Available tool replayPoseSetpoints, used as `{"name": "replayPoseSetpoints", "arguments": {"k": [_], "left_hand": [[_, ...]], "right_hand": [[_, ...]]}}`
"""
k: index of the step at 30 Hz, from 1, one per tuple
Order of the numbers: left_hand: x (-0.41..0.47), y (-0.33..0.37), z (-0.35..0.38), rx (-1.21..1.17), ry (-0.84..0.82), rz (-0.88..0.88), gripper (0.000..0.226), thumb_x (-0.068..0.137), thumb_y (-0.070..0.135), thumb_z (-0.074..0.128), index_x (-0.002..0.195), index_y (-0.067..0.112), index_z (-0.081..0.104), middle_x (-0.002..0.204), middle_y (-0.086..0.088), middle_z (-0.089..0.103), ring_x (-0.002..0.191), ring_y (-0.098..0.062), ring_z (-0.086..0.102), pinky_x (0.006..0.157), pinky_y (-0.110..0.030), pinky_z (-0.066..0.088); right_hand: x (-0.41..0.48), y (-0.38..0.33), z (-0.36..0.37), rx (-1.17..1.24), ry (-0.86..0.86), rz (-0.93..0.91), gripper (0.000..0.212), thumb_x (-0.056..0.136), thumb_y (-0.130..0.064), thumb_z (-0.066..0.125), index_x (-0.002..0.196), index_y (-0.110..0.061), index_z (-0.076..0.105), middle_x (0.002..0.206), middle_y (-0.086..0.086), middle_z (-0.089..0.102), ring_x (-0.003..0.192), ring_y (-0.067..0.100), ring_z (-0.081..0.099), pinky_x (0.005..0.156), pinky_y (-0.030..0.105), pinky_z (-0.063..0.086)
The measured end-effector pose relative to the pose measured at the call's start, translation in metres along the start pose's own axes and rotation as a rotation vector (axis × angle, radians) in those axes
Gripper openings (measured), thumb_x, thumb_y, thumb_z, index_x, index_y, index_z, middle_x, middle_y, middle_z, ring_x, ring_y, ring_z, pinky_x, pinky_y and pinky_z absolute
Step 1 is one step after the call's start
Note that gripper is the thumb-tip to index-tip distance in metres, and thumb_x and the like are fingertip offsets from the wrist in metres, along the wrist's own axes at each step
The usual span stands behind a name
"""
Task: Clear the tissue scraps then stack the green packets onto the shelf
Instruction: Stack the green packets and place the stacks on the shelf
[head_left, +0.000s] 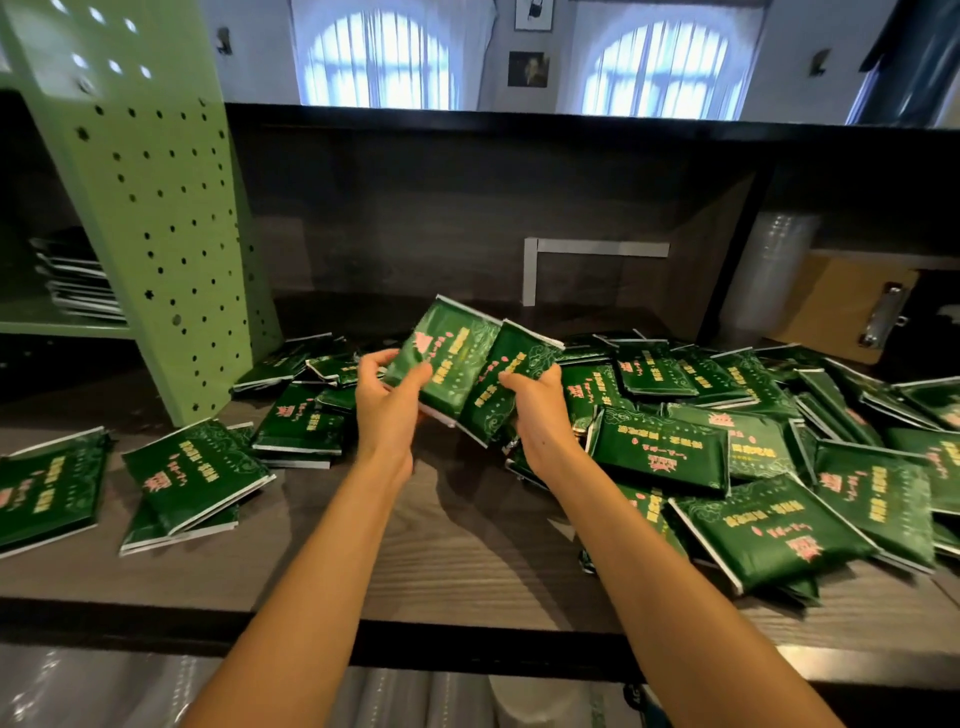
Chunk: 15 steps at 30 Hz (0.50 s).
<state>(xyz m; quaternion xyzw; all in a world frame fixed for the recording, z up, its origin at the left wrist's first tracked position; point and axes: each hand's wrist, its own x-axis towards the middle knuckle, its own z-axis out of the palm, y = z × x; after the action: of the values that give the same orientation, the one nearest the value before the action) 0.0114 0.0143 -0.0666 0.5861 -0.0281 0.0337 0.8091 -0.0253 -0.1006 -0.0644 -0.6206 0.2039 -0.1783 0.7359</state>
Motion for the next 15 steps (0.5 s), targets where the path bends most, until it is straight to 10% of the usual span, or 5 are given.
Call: {"name": "replayPoseSetpoints", "arguments": {"k": [8,15], "left_hand": [[-0.002,-0.013,-0.003,0.441,-0.032,0.184,0.016,0.08,0.017,0.071,0.089,0.017,0.058,0.084,0.007,0.059,0.082,-0.014,0.058,0.073,-0.025,0.046],[-0.014,-0.018,0.002,0.767,-0.09,0.568,0.032,0.093,0.02,0.056,0.121,0.006,0.061,0.107,-0.005,0.054,0.093,-0.012,0.05,0.074,-0.005,0.03]], "right_hand": [[0.002,0.003,0.004,0.059,-0.094,0.01,0.076,0.087,-0.028,0.048,0.15,-0.023,0.007,0.154,-0.001,0.023,0.139,0.021,0.03,0.114,0.046,0.026],[0.003,0.003,-0.002,0.043,-0.069,-0.043,0.047,0.087,-0.011,0.06,0.129,-0.012,0.039,0.121,0.008,0.059,0.112,0.023,0.057,0.102,0.046,0.044]]}}
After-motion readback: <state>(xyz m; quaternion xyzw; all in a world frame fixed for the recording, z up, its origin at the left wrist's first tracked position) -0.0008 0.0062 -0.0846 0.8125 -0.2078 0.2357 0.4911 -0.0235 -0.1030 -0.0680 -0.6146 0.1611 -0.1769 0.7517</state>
